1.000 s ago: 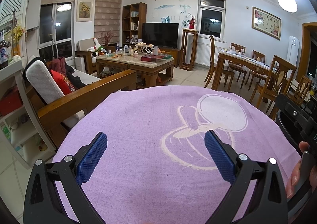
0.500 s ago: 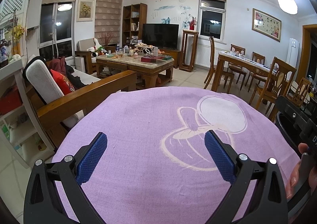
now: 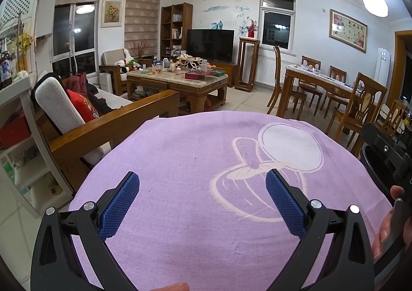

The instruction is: Collect trash

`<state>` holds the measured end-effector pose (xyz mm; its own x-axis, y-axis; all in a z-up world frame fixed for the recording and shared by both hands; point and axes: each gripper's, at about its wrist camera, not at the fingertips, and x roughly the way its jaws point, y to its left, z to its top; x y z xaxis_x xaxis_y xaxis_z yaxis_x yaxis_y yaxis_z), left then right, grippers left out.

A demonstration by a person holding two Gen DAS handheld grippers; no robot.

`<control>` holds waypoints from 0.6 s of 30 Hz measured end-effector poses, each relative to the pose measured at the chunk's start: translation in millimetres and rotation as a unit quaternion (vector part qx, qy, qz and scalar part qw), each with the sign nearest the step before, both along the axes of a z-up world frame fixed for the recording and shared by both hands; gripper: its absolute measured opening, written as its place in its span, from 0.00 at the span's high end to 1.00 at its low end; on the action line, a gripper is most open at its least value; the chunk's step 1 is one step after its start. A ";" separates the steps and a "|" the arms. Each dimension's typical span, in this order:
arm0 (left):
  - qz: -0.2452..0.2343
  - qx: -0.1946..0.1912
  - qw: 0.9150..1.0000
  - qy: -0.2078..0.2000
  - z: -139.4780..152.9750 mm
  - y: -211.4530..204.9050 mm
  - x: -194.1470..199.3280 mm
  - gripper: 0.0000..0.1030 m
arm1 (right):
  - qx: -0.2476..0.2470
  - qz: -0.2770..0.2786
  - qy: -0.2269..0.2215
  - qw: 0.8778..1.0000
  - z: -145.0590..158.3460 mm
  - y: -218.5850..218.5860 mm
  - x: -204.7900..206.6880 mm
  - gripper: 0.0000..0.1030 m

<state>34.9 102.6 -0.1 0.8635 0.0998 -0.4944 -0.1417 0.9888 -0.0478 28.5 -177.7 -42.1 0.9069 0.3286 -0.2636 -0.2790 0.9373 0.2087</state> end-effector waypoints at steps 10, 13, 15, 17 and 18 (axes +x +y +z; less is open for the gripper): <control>0.000 0.000 1.000 0.002 2.5 -2.7 3.5 0.05 | 0.000 0.000 0.000 1.000 0.2 -0.5 0.4 0.05; 0.000 0.000 1.000 0.002 2.3 -2.7 2.9 0.05 | 0.000 0.000 0.000 1.000 0.8 -0.8 0.5 0.05; 0.000 0.001 1.000 0.003 2.4 -3.0 3.4 0.05 | 0.000 0.000 0.000 1.000 0.3 -0.8 0.6 0.05; 0.000 0.000 1.000 0.003 2.8 -3.4 4.9 0.05 | 0.000 0.000 0.000 1.000 1.2 -1.0 0.6 0.05; 0.001 0.001 1.000 0.004 3.5 -5.8 5.6 0.05 | 0.000 0.000 0.000 1.000 1.2 -1.0 0.6 0.05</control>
<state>40.6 96.9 3.5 0.8593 0.1020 -0.5012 -0.1439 0.9885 -0.0455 29.1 -178.8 -40.8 0.9065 0.3294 -0.2640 -0.2797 0.9371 0.2089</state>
